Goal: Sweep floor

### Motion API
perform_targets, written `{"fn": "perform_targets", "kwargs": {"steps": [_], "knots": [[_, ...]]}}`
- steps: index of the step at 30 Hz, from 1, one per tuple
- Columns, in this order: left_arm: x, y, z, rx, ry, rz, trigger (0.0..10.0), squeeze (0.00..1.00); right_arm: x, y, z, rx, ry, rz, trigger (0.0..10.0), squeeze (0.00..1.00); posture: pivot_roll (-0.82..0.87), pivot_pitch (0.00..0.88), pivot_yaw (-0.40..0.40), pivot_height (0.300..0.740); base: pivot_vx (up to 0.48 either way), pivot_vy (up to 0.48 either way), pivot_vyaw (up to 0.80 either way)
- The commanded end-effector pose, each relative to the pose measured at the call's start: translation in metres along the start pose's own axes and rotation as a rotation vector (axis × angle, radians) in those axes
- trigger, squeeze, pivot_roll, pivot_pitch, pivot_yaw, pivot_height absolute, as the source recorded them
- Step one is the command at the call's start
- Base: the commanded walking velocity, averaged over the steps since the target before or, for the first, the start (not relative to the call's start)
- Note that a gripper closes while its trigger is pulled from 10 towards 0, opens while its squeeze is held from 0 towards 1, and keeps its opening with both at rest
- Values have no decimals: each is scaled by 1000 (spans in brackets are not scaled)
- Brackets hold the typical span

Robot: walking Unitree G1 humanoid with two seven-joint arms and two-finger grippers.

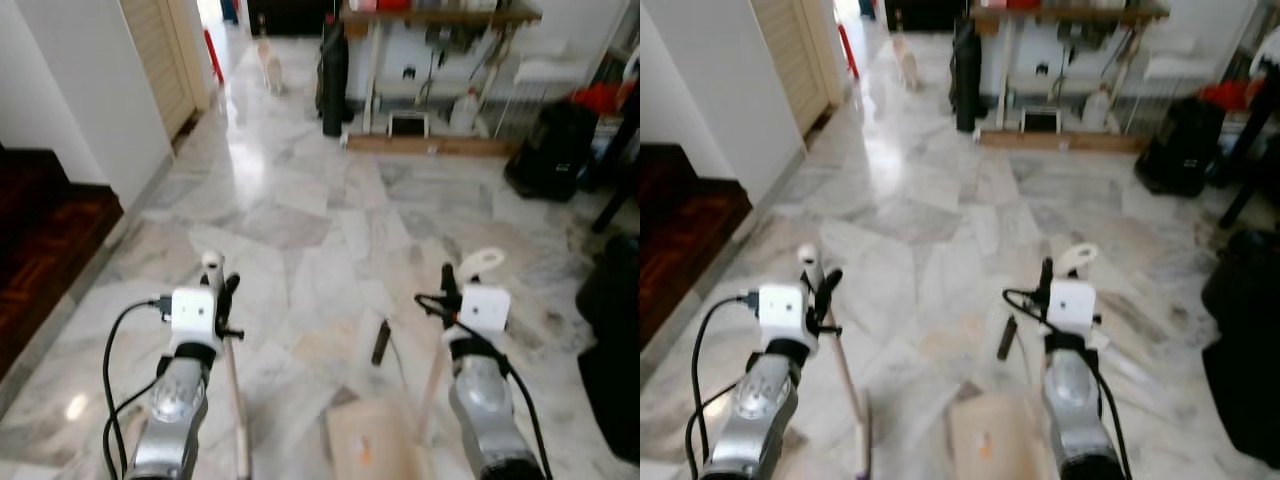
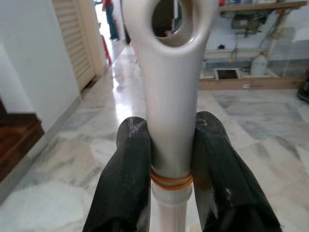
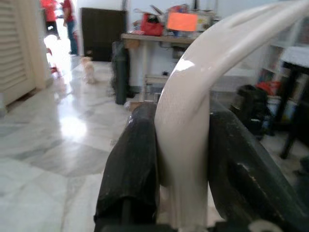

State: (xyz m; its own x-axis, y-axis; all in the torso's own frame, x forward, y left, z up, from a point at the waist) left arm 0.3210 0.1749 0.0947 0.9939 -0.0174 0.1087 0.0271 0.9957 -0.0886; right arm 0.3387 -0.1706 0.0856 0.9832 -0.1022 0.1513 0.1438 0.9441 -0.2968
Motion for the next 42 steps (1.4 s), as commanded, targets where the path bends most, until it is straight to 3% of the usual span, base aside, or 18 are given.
{"fn": "perform_targets", "kwargs": {"steps": [1, 42], "knots": [[4, -2, 9, 16, -34, -11, 10000, 0, 2, 1, 9, 35, -31, -13, 10000, 0, 96, 12, 28, 740, 326, 0, 0], [4, -2, 10, 16, -34, -12, 10000, 0, 3, 2, 8, 46, -24, -14, 10000, 0, 98, 13, 28, 740, 325, 0, 0]]}}
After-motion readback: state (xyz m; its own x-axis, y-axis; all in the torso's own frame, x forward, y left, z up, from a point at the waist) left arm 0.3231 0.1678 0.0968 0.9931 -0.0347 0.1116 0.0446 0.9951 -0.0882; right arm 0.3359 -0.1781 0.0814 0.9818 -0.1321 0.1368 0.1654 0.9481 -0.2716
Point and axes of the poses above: a point about 5 cm out from each wrist's last joint towards the gripper, its own x axis pointing out of the wrist towards the gripper, its own z axis along the axis of the wrist's last joint, y = z × x, the point moved 4 cm from there along x, pointing out of the wrist towards the gripper, and after that the axes turned 10 degrees about -x, right-handed, at the moved point
